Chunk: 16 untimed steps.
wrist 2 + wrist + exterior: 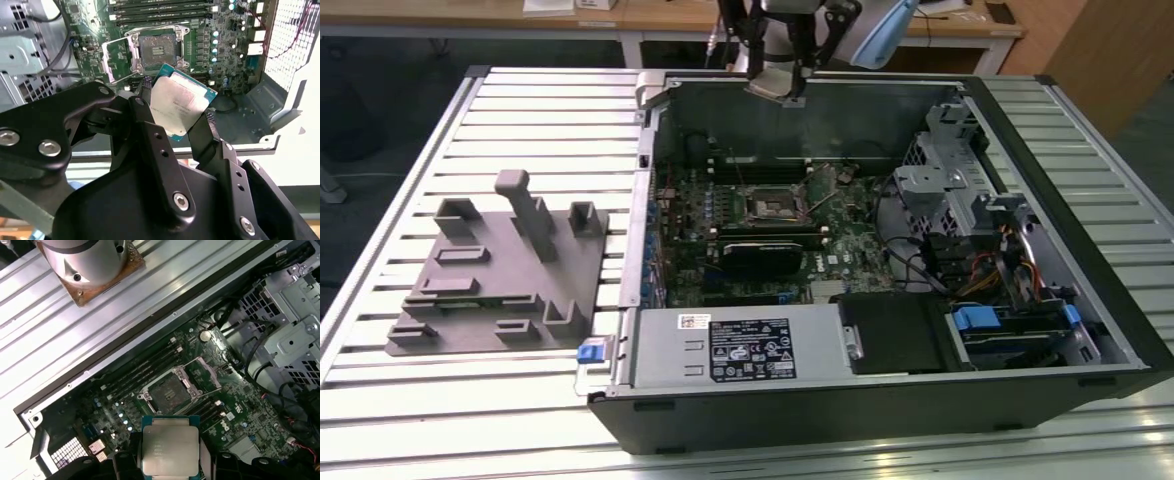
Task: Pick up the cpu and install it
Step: 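Place the cpu into insertion slot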
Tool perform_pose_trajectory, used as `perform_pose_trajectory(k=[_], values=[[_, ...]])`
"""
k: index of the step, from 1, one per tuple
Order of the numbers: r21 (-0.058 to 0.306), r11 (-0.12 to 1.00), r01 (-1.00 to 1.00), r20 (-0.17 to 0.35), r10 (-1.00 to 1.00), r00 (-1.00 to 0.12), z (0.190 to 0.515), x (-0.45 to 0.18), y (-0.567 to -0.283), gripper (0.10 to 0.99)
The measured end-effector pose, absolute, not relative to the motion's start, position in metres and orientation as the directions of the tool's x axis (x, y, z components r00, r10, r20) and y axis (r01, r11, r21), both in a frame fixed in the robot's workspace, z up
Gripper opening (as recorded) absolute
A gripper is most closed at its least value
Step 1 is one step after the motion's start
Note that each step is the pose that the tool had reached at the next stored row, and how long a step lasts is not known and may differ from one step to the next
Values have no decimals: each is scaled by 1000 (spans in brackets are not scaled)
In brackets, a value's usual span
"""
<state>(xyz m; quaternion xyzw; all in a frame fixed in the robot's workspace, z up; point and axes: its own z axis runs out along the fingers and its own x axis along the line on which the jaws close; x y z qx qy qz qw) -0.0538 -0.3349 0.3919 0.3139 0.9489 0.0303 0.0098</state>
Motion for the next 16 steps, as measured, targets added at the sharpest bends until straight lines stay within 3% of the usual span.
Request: perform_pose_trajectory(k=[16], values=[[64,657,751,0,753,-658,389,-54,-333,541]])
